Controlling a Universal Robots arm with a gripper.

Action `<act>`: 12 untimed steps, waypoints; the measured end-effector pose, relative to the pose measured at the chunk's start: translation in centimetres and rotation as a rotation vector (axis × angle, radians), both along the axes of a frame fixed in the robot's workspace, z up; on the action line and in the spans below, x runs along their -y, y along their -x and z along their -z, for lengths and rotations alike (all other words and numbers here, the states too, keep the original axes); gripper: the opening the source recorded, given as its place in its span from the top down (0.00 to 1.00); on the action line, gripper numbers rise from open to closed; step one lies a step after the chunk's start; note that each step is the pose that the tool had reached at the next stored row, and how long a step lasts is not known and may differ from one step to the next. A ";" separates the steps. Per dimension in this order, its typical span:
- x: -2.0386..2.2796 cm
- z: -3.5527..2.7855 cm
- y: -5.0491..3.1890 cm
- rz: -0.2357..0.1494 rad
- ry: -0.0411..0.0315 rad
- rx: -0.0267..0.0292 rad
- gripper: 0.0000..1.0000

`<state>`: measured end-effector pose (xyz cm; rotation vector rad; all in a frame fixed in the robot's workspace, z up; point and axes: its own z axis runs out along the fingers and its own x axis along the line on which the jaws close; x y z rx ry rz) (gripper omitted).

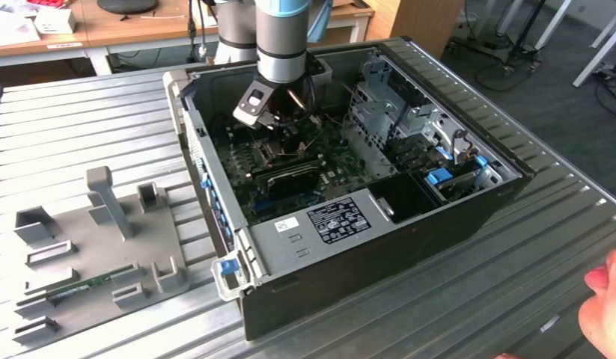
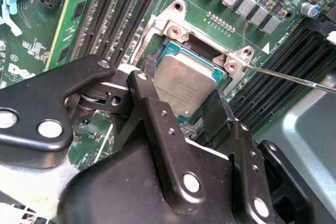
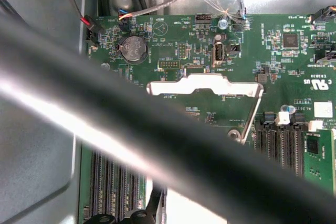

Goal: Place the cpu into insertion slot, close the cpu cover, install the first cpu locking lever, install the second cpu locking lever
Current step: 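Place the cpu into insertion slot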

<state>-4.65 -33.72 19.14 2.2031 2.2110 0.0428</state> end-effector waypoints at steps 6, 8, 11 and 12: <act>-0.02 -0.01 0.00 0.000 0.0006 -0.0003 0.39; -0.02 -0.02 0.01 0.000 0.0007 -0.0005 0.45; -0.04 0.00 0.00 0.000 0.0002 -0.0001 0.45; -0.04 0.00 0.00 0.000 0.0001 -0.0001 0.45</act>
